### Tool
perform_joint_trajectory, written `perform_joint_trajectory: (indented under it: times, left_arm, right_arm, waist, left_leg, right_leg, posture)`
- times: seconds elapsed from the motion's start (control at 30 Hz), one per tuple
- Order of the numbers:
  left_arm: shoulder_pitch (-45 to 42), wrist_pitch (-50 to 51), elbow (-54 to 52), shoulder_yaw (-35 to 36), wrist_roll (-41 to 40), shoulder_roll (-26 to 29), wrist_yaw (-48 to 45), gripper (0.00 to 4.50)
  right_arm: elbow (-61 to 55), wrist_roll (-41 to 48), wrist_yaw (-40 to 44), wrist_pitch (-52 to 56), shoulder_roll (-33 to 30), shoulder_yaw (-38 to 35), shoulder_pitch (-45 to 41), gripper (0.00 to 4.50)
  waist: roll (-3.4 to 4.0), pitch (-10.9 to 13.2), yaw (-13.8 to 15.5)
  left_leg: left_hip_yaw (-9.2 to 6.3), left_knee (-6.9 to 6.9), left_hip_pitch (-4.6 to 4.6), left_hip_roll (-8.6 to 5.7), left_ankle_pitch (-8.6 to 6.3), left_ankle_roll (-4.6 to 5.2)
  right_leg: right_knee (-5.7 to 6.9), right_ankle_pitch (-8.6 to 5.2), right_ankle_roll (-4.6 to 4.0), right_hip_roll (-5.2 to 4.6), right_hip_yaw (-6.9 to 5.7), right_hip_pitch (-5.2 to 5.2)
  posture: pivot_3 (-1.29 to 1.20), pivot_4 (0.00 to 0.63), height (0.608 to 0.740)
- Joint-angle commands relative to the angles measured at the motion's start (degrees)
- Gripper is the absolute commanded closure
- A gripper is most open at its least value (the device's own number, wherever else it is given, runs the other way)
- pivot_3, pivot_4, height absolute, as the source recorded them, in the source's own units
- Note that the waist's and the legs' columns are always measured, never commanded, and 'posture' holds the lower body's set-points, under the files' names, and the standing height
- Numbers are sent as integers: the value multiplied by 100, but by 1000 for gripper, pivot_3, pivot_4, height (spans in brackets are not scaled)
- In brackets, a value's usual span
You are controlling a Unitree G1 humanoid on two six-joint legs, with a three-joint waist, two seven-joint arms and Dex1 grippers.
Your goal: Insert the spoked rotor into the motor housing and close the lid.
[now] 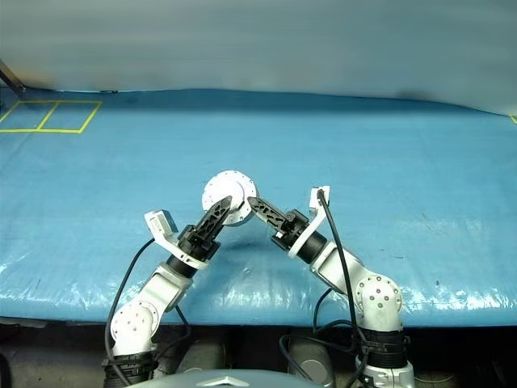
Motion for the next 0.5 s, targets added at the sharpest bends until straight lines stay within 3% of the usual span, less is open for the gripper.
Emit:
perform_joint_trajectory:
  times: [0.03, 0.17, 0.23, 0.37, 0.5]
  left_arm:
    - [18, -81, -289, 43, -139, -2, -27, 43]
    - [-39, -16, -291, 17, -8, 131, 159, 893]
    - [-45, -71, -335, 27, 49, 190, 183, 893]
    - [-24, -9, -378, 37, -70, 244, 233, 1630]
    - [-45, -69, -400, 61, -179, 199, 256, 1704]
  right_arm:
    - [-280, 158, 184, -108, 57, -5, -79, 3352]
    - [-202, 98, 158, -133, 67, -22, -77, 3352]
    - [-190, 67, 174, -139, 66, -25, -71, 3352]
    - [-158, 18, 175, -181, 92, -51, -37, 3352]
    - [-103, -6, 194, -192, 122, -37, -7, 3352]
  waist:
    - [-1, 1, 2]
    - [-4, 3, 2]
    - [-5, 3, 7]
    - [-8, 5, 9]
    - [-10, 6, 11]
  left_leg:
    - [0, 0, 0, 0, 0, 0]
    - [0, 1, 0, 0, 0, 0]
    - [-1, 1, 0, 0, 0, 0]
    - [-1, 1, -2, 0, 0, 0]
    - [0, 1, -1, 0, 0, 0]
  right_leg:
    - [0, 0, 0, 0, 0, 0]
    - [0, 0, 0, 0, 0, 0]
    - [0, 0, 0, 0, -1, 0]
    - [0, 0, 0, -1, 0, -1]
    - [0, 0, 0, 0, -1, 0]
  posture:
    - [0, 150, 740]
    - [0, 150, 740]
    - [0, 150, 740]
    - [0, 150, 740]
    - [0, 150, 740]
